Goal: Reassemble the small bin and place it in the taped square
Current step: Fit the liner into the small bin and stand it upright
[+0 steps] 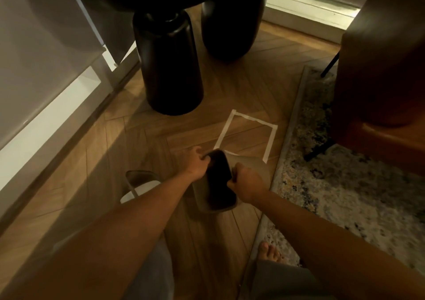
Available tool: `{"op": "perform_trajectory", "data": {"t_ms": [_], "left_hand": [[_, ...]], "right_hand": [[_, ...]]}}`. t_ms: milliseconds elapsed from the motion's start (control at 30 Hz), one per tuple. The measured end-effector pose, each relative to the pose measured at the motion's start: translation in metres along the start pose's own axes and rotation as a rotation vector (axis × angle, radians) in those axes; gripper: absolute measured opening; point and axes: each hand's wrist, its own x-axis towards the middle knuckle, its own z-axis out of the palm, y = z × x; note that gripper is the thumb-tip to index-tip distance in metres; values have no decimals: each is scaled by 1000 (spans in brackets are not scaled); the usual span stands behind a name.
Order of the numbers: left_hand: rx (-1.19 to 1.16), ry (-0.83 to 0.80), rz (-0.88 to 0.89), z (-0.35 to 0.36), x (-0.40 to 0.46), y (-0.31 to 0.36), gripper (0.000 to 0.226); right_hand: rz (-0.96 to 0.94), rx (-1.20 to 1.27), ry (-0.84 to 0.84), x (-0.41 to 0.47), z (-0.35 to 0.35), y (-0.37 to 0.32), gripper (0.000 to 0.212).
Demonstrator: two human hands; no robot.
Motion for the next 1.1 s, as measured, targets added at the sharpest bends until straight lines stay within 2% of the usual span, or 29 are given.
{"op": "perform_trajectory", "data": {"t_ms": [67, 133, 233, 367, 500, 600, 1000, 1100], "left_hand": [[63, -7, -41, -5, 2, -12, 58], [150, -86, -106, -4, 2, -24, 55], [159, -183, -193, -3, -3, -34, 44], [152, -85, -104, -3, -2, -34, 33], [107, 6, -24, -10, 0, -23, 30], [70, 48, 30, -14, -1, -13, 38], [75, -84, 36, 2, -3, -21, 40], [71, -104, 32, 9, -2, -23, 40]], "right_hand": [[6, -64, 72, 4, -9, 0, 23], [14, -98, 131, 7, -18, 4, 25], [50, 8, 100, 12, -27, 15, 23], [75, 149, 132, 14, -36, 26, 30], [144, 276, 172, 12, -41, 41, 14], [206, 356, 160, 6, -40, 49, 9], [370, 509, 12, -23, -21, 71, 9], [407, 521, 8, -27, -18, 76, 17]]}}
